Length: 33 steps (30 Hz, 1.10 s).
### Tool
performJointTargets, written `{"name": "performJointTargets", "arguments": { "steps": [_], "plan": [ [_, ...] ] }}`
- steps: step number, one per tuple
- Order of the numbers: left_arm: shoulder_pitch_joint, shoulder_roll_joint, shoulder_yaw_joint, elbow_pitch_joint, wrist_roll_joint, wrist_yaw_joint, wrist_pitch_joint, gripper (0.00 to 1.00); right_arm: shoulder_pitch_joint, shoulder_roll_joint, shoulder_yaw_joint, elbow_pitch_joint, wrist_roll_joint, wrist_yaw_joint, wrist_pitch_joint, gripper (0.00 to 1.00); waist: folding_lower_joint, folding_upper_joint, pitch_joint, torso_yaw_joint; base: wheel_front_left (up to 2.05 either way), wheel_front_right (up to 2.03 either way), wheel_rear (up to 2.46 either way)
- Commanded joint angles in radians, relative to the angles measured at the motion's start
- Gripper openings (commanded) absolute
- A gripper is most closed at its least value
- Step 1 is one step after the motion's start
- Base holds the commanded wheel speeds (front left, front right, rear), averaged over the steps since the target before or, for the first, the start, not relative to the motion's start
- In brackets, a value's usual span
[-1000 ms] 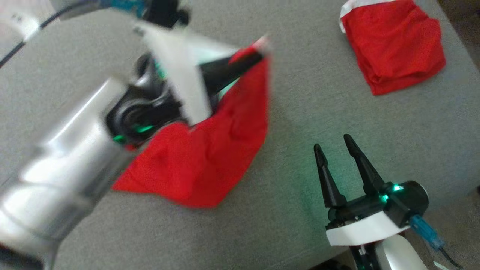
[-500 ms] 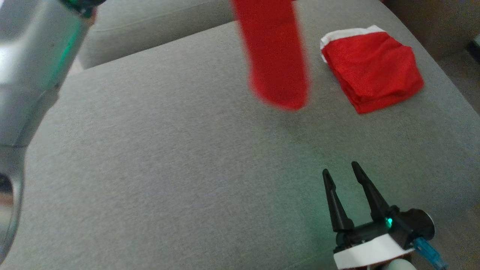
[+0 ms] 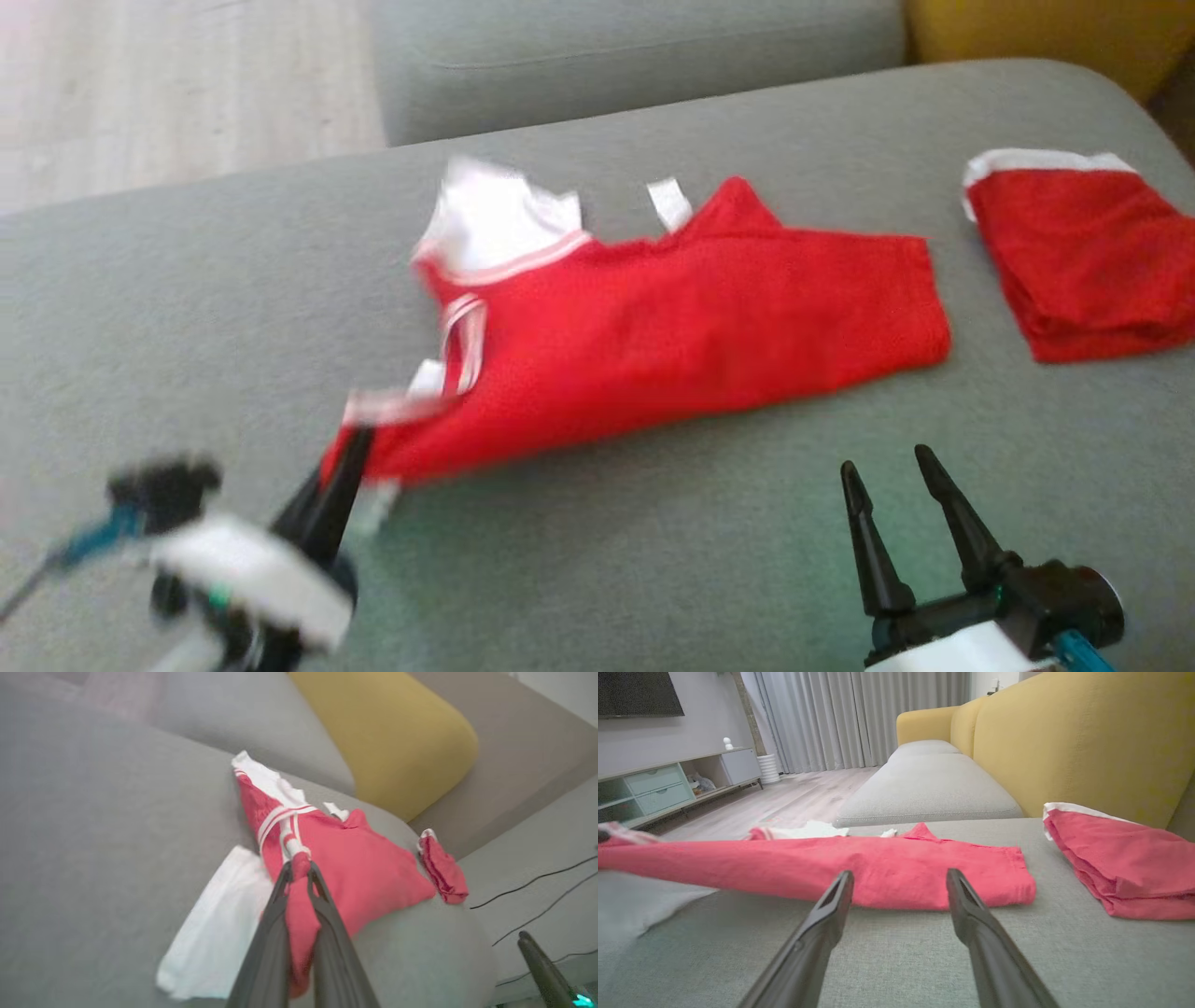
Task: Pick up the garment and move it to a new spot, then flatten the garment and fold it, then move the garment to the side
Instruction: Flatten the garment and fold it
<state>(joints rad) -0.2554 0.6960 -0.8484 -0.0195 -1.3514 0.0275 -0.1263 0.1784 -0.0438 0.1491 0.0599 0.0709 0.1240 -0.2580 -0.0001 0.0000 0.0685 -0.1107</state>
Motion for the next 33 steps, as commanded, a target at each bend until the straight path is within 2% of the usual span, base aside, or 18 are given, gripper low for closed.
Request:
{"name": "performJointTargets", "arguments": {
  "steps": [1,3,4,5,6,11,13,16,19,24,29,33],
  "plan": [
    [-0.064,0.045,0.053,-0.035,-0.005,0.003,-0.018,0.0,-0.015,-0.006,0.02,-0.035,-0.004,0.007,-0.004,1.0,0.0001,0.0,-0.005,0.024,0.0,0.0,0.0],
    [0.023,0.07,0.042,-0.066,-0.005,0.027,-0.053,0.0,-0.013,-0.006,0.021,-0.032,-0.01,0.007,-0.004,1.0,0.0001,0.0,-0.005,0.041,0.0,0.0,0.0],
    [0.055,0.078,0.038,-0.077,-0.006,0.038,-0.064,0.07,-0.012,-0.006,0.024,-0.031,-0.012,0.007,-0.004,1.0,0.0001,0.0,-0.005,0.048,0.0,0.0,0.0],
    [0.08,0.086,0.034,-0.086,-0.007,0.05,-0.069,0.49,-0.012,-0.006,0.028,-0.03,-0.015,0.007,-0.004,1.0,0.0001,0.0,-0.004,0.054,0.0,0.0,0.0],
    [0.096,0.094,0.028,-0.094,-0.006,0.06,-0.068,1.0,-0.013,-0.006,0.032,-0.029,-0.017,0.007,-0.004,1.0,0.0001,0.0,-0.003,0.059,0.0,0.0,0.0],
    [0.037,0.168,0.022,-0.155,0.078,0.072,-0.027,1.0,-0.025,-0.006,0.039,-0.029,-0.025,0.007,-0.004,1.0,0.0001,0.0,0.021,0.071,0.0,0.0,0.0],
    [-0.048,0.206,0.033,-0.172,0.141,0.076,0.011,1.0,-0.034,-0.006,0.042,-0.029,-0.03,0.007,-0.004,1.0,0.0001,0.0,0.039,0.069,0.0,0.0,0.0],
    [-0.216,0.231,0.045,-0.188,0.22,0.065,0.112,1.0,-0.052,-0.006,0.05,-0.029,-0.039,0.007,-0.004,1.0,0.0001,0.0,0.075,0.054,0.0,0.0,0.0],
    [-0.397,0.199,0.045,-0.159,0.251,0.01,0.232,1.0,-0.079,-0.006,0.062,-0.027,-0.048,0.007,-0.004,1.0,0.0001,0.0,0.12,0.023,0.0,0.0,0.0],
    [-0.648,0.129,0.005,0.013,0.245,-0.075,0.477,1.0,-0.138,-0.006,0.08,-0.032,-0.048,0.007,-0.004,1.0,0.0001,0.0,0.205,-0.047,0.0,0.0,0.0],
    [-0.831,0.093,-0.052,0.204,0.291,-0.118,0.662,1.0,-0.187,-0.006,0.11,-0.041,-0.032,0.007,-0.004,1.0,0.0001,0.0,0.291,-0.124,0.0,0.0,0.0],
    [-0.912,0.076,-0.084,0.326,0.333,-0.14,0.706,1.0,-0.207,-0.006,0.121,-0.046,-0.011,0.007,-0.004,1.0,0.0001,0.0,0.336,-0.173,0.0,0.0,0.0]
  ]
}}
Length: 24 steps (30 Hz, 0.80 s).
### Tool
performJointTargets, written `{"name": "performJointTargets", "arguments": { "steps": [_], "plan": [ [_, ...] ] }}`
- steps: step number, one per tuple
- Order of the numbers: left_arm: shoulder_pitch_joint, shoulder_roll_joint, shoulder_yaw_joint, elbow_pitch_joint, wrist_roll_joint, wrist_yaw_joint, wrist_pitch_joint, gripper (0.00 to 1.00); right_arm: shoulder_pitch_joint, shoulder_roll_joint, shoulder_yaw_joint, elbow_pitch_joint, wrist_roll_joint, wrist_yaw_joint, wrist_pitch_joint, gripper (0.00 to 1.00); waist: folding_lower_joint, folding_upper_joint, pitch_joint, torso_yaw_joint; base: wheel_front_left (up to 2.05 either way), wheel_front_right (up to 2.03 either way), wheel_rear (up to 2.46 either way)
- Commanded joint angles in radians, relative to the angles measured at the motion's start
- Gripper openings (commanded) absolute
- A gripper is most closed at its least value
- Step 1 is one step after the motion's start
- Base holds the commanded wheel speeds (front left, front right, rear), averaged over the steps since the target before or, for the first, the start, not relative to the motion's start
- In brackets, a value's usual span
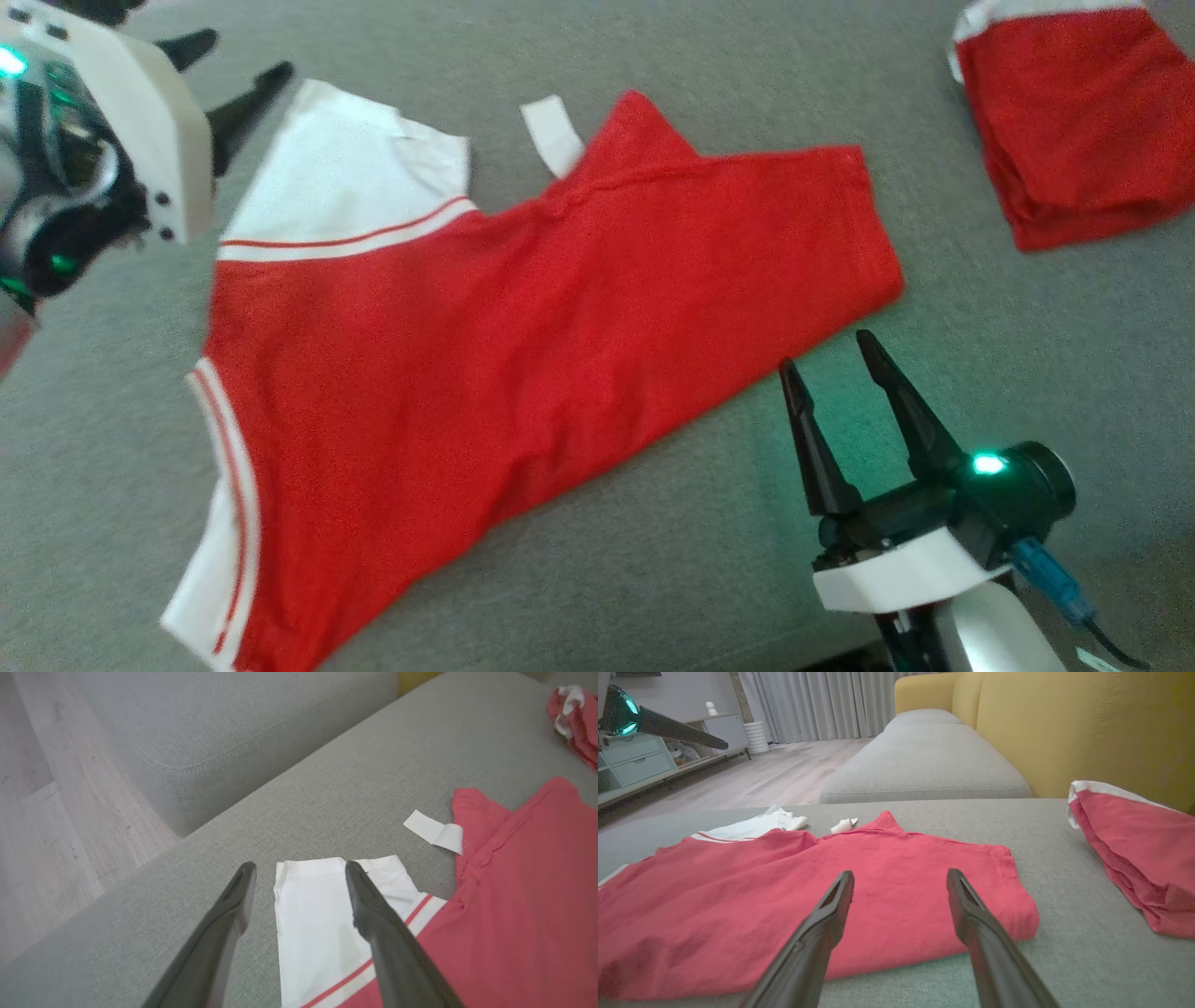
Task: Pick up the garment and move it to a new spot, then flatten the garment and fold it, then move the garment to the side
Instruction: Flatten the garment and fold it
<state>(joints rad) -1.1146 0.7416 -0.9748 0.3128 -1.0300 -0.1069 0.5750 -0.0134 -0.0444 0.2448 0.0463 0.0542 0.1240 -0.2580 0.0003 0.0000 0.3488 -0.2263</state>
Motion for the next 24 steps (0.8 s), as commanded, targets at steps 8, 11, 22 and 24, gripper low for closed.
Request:
{"name": "performJointTargets", "arguments": {
  "steps": [8,11,22,24],
  "plan": [
    [-0.131,0.048,-0.027,0.117,0.07,-0.022,0.022,1.0,-0.033,-0.006,0.041,-0.042,0.03,0.007,-0.004,1.0,-0.0003,0.0,0.123,-0.123,0.0,0.0,0.0],
    [-0.157,0.07,-0.061,0.133,0.094,-0.023,0.033,1.0,-0.037,-0.006,0.044,-0.047,0.038,0.007,-0.004,1.0,-0.0003,0.0,0.145,-0.135,0.0,0.0,0.0],
    [-0.207,0.116,-0.153,0.146,0.086,-0.024,0.054,1.0,-0.06,-0.006,0.055,-0.051,0.057,0.007,-0.004,1.0,-0.0003,0.0,0.188,-0.143,0.0,0.0,0.0],
    [-0.209,0.12,-0.166,0.145,0.069,-0.024,0.058,0.76,-0.064,-0.006,0.055,-0.05,0.057,0.007,-0.004,1.0,-0.0003,0.0,0.191,-0.143,0.0,0.0,0.0]
  ]
}}
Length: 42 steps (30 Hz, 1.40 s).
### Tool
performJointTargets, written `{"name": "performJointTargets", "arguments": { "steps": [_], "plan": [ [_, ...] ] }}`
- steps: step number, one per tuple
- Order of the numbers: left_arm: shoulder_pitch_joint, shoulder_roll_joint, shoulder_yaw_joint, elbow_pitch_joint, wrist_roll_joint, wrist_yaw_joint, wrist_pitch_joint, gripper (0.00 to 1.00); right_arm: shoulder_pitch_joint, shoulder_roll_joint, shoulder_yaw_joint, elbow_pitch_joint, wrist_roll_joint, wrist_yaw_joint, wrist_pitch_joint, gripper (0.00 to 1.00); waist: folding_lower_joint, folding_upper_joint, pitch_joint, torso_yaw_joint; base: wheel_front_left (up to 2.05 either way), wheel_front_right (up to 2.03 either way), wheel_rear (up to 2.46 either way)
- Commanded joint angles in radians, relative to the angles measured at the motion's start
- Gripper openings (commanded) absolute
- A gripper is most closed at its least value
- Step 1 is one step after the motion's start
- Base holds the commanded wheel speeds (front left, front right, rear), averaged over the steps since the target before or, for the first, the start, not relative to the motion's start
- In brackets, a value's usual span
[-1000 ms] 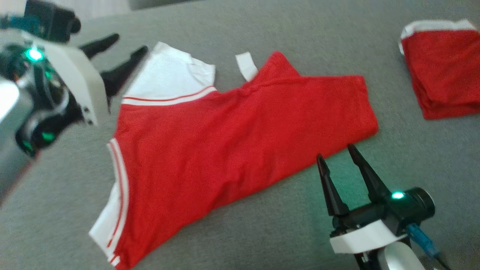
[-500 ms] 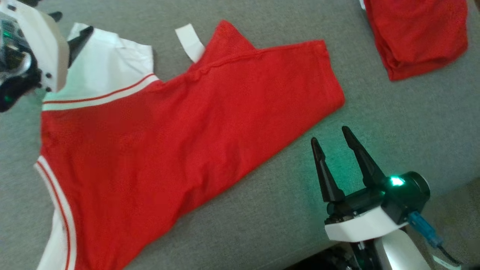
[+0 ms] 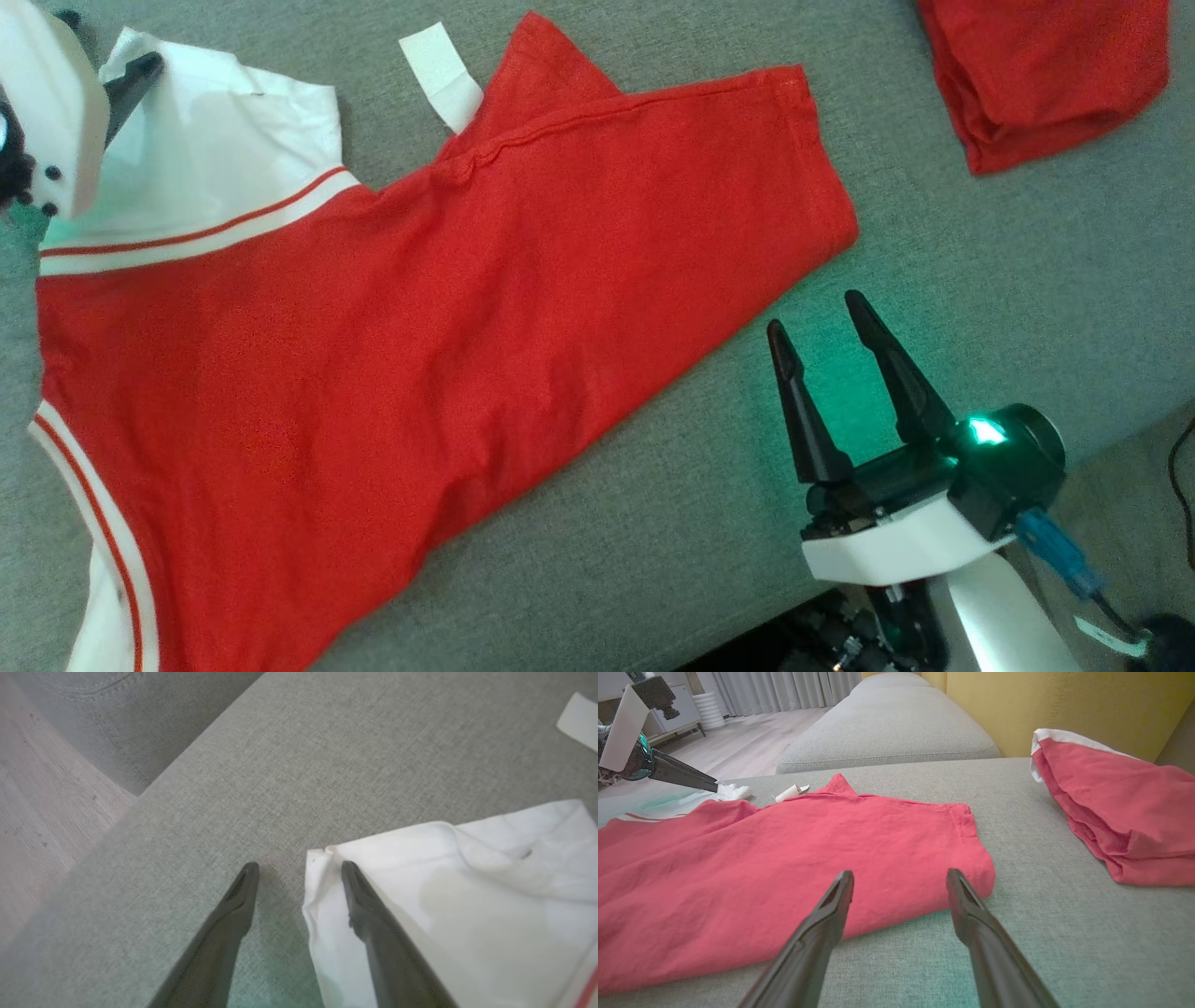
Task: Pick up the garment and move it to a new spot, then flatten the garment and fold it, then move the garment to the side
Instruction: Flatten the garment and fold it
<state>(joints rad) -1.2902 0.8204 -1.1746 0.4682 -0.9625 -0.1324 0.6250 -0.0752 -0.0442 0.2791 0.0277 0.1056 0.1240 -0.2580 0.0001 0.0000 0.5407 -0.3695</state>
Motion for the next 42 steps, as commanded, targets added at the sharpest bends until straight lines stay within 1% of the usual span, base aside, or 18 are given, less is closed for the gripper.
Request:
{"name": "performJointTargets", "arguments": {
  "steps": [1,2,3,6,13,15,18,20,23,26,28,31,37,38,39,40,41,42],
  "plan": [
    [-0.034,0.044,0.025,-0.012,-0.005,0.002,0.013,0.39,-0.003,-0.006,0.02,-0.03,0.006,0.007,-0.004,1.0,-0.0001,0.0,0.0,0.001,0.0,0.0,0.0],
    [-0.036,0.047,0.016,-0.014,-0.009,0.002,0.014,0.15,-0.004,-0.006,0.019,-0.029,0.005,0.007,-0.004,1.0,-0.0001,0.0,0.001,0.003,0.0,0.0,0.0],
    [-0.037,0.05,0.008,-0.016,-0.015,0.002,0.014,0.0,-0.005,-0.006,0.017,-0.029,0.004,0.007,-0.004,1.0,-0.0001,0.0,0.0,0.005,0.0,0.0,0.0],
    [-0.04,0.044,-0.007,-0.033,-0.04,0.002,-0.019,0.0,-0.005,-0.006,0.002,-0.029,0.0,0.007,-0.004,1.0,-0.0001,0.0,-0.01,0.021,0.0,0.0,0.0],
    [-0.073,0.015,-0.052,-0.092,-0.033,0.002,-0.17,0.0,-0.057,-0.006,-0.053,-0.035,0.055,0.007,-0.004,1.0,-0.0001,0.0,-0.054,0.094,0.0,0.0,0.0],
    [-0.089,0.014,-0.061,-0.106,-0.028,0.002,-0.209,0.0,-0.096,-0.006,-0.081,-0.011,0.053,0.007,-0.004,1.0,-0.0001,0.0,-0.068,0.116,0.0,0.0,0.0],
    [-0.112,0.013,-0.074,-0.124,-0.018,0.002,-0.26,0.0,-0.173,-0.01,-0.147,0.083,0.027,0.007,0.011,1.0,-0.0001,0.0,-0.088,0.15,0.0,0.0,0.0],
    [-0.124,0.011,-0.083,-0.138,-0.007,0.002,-0.285,0.0,-0.242,-0.039,-0.198,0.153,0.012,0.007,0.087,1.0,-0.0001,0.0,-0.097,0.176,0.0,0.0,0.0],
    [-0.138,-0.002,-0.092,-0.157,0.0,0.002,-0.316,0.0,-0.337,-0.122,-0.224,0.24,0.005,0.007,0.22,1.0,-0.0001,0.0,-0.101,0.218,0.0,0.0,0.0],
    [-0.147,-0.011,-0.098,-0.171,-0.004,0.002,-0.335,0.0,-0.407,-0.187,-0.216,0.304,0.037,0.007,0.334,1.0,-0.0001,0.0,-0.094,0.249,0.0,0.0,0.0],
    [-0.152,-0.01,-0.101,-0.183,-0.004,0.002,-0.344,0.0,-0.459,-0.244,-0.183,0.359,0.062,0.007,0.419,1.0,-0.0001,0.0,-0.086,0.267,0.0,0.0,0.0],
    [-0.154,-0.009,-0.103,-0.187,-0.003,0.002,-0.345,0.0,-0.483,-0.279,-0.152,0.399,0.073,0.007,0.495,1.0,-0.0001,0.0,-0.08,0.282,0.0,0.0,0.0],
    [-0.148,-0.007,-0.105,-0.182,-0.007,0.002,-0.351,0.0,-0.471,-0.292,-0.106,0.404,0.151,0.007,0.589,1.0,-0.0001,0.0,-0.085,0.288,0.0,0.0,0.0],
    [-0.145,-0.007,-0.105,-0.18,-0.009,0.002,-0.351,0.0,-0.465,-0.294,-0.094,0.398,0.17,0.007,0.603,0.9,-0.0001,0.0,-0.088,0.289,0.0,0.0,0.0],
    [-0.142,-0.007,-0.105,-0.179,-0.01,0.002,-0.35,0.0,-0.459,-0.297,-0.087,0.392,0.188,0.007,0.611,0.52,-0.0001,0.0,-0.091,0.289,0.0,0.0,0.0],
    [-0.139,-0.006,-0.105,-0.179,-0.01,0.002,-0.35,0.0,-0.454,-0.3,-0.081,0.387,0.203,0.007,0.619,0.18,-0.0001,0.0,-0.094,0.29,0.0,0.0,0.0],
    [-0.137,-0.006,-0.105,-0.178,-0.009,0.002,-0.35,0.0,-0.45,-0.305,-0.074,0.382,0.216,0.007,0.626,0.0,-0.0001,0.0,-0.096,0.29,0.0,0.0,0.0],
    [-0.136,-0.004,-0.105,-0.176,-0.004,0.002,-0.352,0.0,-0.447,-0.31,-0.069,0.376,0.226,0.007,0.63,0.0,-0.0001,0.0,-0.099,0.29,0.0,0.0,0.0]
  ]
}}
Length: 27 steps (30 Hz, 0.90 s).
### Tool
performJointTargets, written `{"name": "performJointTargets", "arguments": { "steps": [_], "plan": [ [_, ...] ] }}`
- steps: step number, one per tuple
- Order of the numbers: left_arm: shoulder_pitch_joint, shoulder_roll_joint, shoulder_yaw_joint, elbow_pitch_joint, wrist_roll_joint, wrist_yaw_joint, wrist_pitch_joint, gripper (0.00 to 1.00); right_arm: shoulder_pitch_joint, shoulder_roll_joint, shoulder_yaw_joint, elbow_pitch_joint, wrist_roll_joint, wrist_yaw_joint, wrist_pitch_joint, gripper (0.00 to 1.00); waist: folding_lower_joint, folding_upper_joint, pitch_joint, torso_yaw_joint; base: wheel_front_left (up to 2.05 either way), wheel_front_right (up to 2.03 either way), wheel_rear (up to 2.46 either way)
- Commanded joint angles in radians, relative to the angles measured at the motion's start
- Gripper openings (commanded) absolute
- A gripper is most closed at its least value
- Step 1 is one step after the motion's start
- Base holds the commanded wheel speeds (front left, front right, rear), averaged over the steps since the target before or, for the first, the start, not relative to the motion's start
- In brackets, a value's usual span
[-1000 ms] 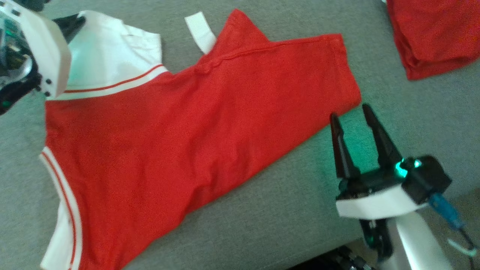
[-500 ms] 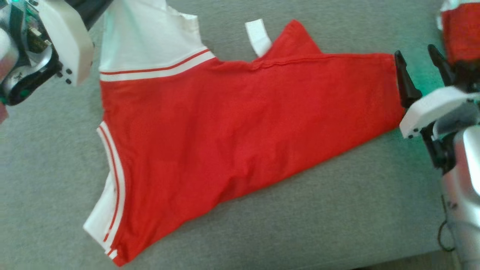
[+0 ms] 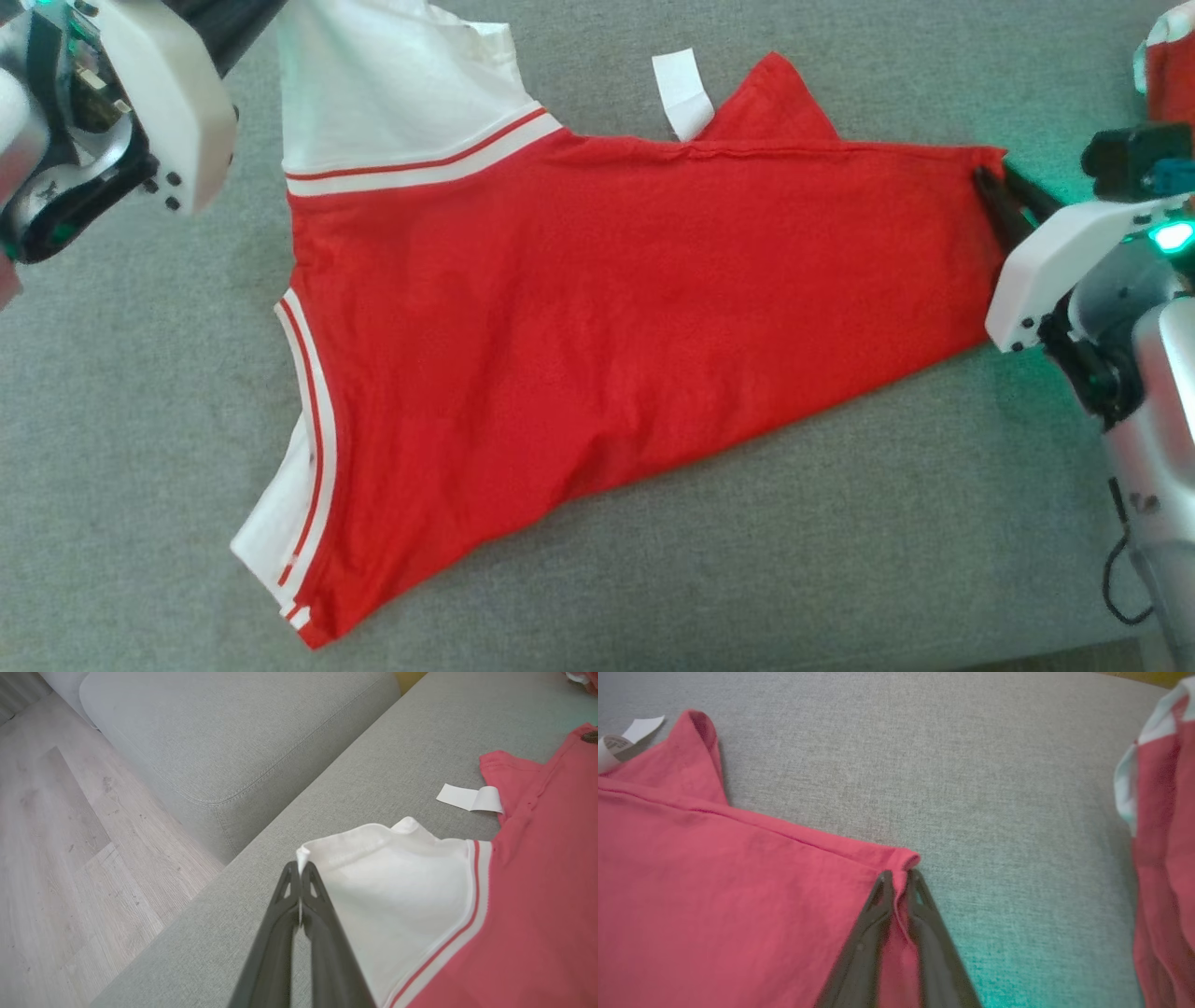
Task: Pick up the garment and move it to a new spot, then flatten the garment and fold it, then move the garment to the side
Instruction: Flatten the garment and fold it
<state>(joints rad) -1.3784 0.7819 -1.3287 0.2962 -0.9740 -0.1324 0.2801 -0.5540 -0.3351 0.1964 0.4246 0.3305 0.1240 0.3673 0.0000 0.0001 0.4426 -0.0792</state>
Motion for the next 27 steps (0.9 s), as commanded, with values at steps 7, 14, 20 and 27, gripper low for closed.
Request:
{"name": "performJointTargets", "arguments": {
  "steps": [7,14,20,27],
  "plan": [
    [-0.028,0.035,0.049,0.026,0.037,0.002,-0.121,0.0,0.013,-0.058,0.01,-0.061,0.011,0.007,-0.082,0.0,0.0,-0.0001,-0.054,0.007,0.0,0.0,0.0],
    [-0.01,0.037,0.108,0.096,0.052,0.029,-0.375,0.0,-0.037,-0.076,-0.074,-0.159,0.006,0.007,-0.284,0.0,0.0,-0.0001,-0.173,0.023,0.0,0.0,0.0],
    [0.034,0.081,0.136,0.047,0.046,0.082,-0.457,0.0,-0.018,-0.115,-0.17,-0.287,0.005,0.007,-0.359,0.0,0.0,-0.0001,-0.296,0.064,0.0,0.0,0.0],
    [-0.013,0.177,0.188,-0.126,0.077,0.149,-0.478,0.0,-0.006,-0.173,-0.26,-0.464,-0.021,0.007,-0.297,0.0,0.0,-0.0001,-0.398,0.094,0.0,0.0,0.0]
  ]
}}
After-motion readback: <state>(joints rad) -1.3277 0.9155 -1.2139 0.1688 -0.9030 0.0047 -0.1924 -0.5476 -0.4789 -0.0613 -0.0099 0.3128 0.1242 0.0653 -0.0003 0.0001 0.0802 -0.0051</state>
